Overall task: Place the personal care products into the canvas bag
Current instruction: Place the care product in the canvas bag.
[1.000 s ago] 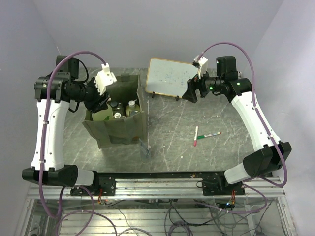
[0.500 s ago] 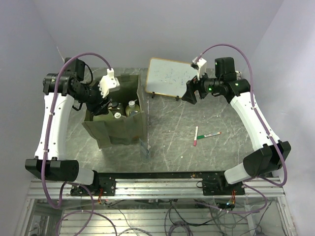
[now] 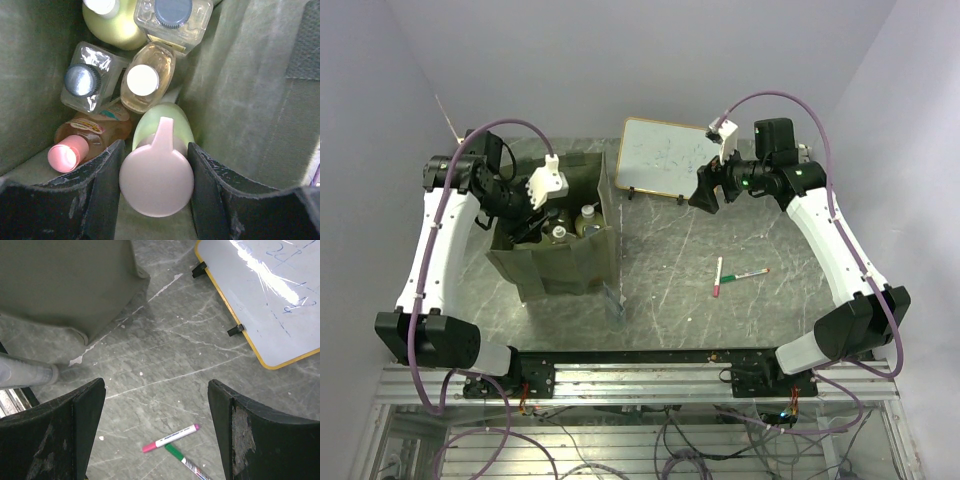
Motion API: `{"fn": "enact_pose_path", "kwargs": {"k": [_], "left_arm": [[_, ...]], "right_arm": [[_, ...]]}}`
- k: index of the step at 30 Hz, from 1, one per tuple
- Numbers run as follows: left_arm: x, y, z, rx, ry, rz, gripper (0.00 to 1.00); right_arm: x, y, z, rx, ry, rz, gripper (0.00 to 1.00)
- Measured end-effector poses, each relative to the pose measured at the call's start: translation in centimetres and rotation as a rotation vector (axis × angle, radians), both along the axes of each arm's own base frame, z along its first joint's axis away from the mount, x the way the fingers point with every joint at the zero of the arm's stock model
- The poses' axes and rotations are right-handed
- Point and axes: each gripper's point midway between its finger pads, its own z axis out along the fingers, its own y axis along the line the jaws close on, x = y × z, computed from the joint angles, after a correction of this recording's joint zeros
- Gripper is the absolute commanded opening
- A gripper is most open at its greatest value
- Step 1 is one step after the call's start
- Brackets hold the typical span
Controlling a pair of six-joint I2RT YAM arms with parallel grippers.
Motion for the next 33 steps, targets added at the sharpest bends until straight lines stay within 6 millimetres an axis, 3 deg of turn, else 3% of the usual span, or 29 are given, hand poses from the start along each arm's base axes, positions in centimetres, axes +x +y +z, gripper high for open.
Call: {"fn": "enact_pose_path", "kwargs": {"k": [33], "left_arm": [[-0.5,0.5,-5.9,0.135,0.060,-0.121,0.10]], "right_arm": [[-0.5,-0.1,-1.4,-0.016,0.025,-0.002,0.84]]}}
